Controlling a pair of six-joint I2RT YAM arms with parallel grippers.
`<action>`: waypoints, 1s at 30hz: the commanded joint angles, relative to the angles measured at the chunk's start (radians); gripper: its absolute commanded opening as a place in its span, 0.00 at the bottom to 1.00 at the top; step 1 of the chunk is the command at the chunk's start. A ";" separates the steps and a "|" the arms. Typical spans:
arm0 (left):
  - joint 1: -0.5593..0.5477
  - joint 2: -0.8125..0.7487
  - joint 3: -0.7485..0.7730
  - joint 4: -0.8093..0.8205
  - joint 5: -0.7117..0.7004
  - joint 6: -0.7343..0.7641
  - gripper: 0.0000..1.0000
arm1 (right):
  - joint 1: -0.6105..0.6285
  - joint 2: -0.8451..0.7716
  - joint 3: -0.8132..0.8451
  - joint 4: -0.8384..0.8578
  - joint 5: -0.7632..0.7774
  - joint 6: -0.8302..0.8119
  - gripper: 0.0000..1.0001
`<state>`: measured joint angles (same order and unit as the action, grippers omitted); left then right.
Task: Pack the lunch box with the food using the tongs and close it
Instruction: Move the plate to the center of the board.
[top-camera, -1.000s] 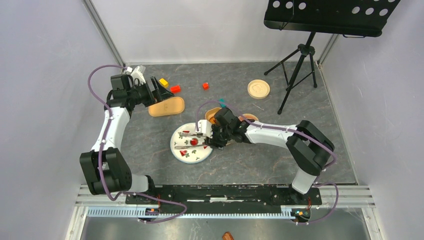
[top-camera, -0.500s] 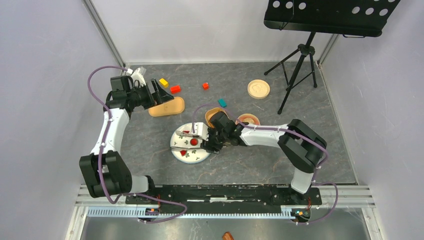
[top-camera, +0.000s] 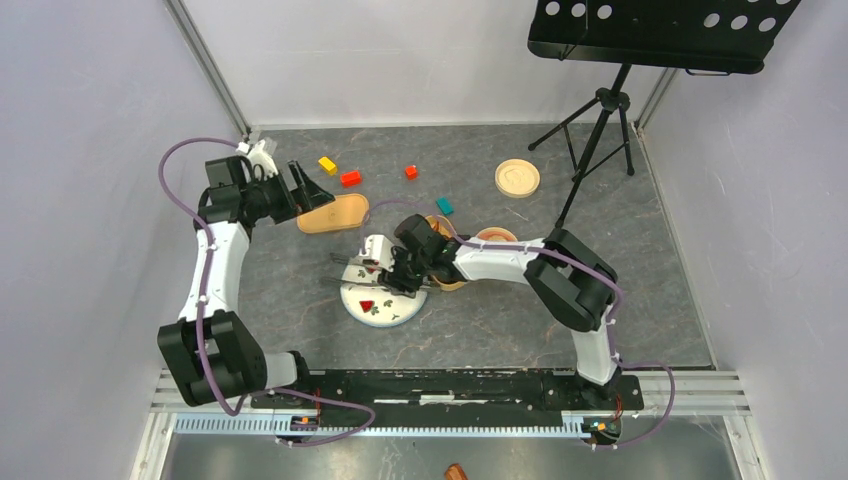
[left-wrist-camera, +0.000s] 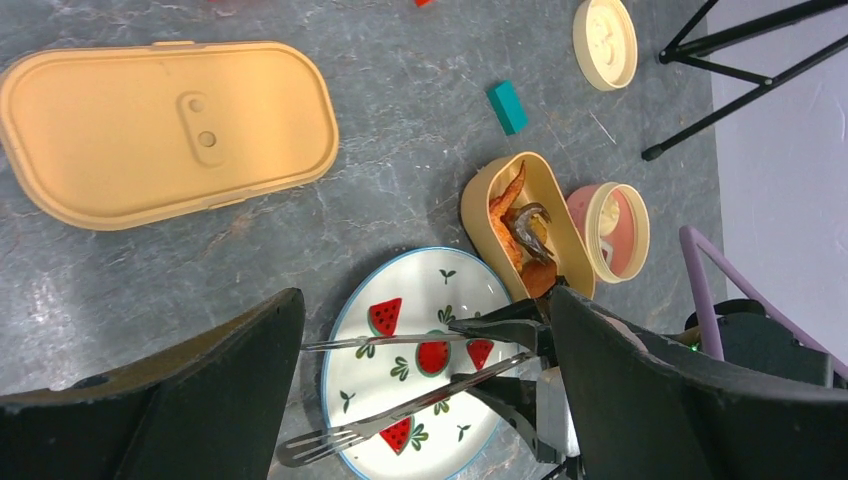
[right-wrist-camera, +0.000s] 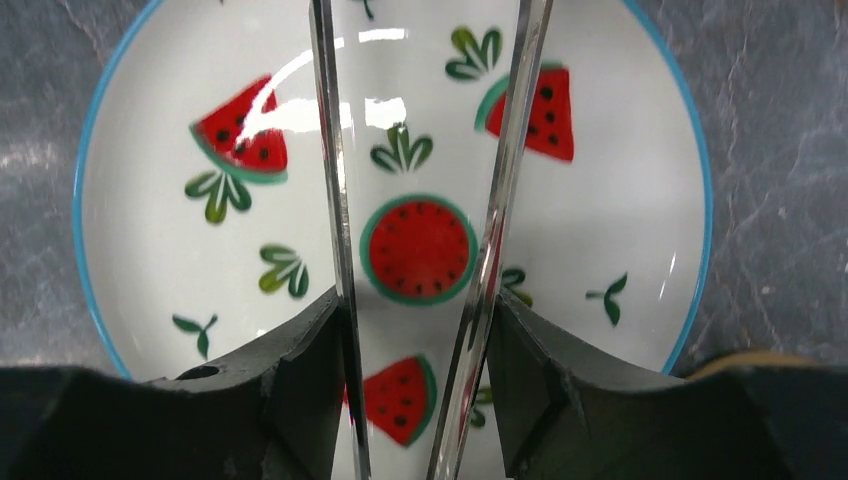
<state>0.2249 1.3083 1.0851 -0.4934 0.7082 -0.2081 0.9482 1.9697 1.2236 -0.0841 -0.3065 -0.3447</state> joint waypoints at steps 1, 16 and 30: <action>0.038 -0.020 0.036 -0.011 0.014 0.031 0.98 | 0.031 0.105 0.082 -0.048 0.034 -0.023 0.55; 0.126 -0.037 0.076 -0.069 0.028 0.055 0.99 | 0.071 0.323 0.347 -0.045 0.023 0.050 0.55; 0.175 -0.032 0.150 -0.149 0.047 0.111 0.99 | 0.131 0.493 0.690 -0.026 -0.005 0.135 0.55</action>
<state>0.3916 1.2968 1.1770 -0.6144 0.7170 -0.1658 1.0649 2.4351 1.8778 -0.0570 -0.3214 -0.2302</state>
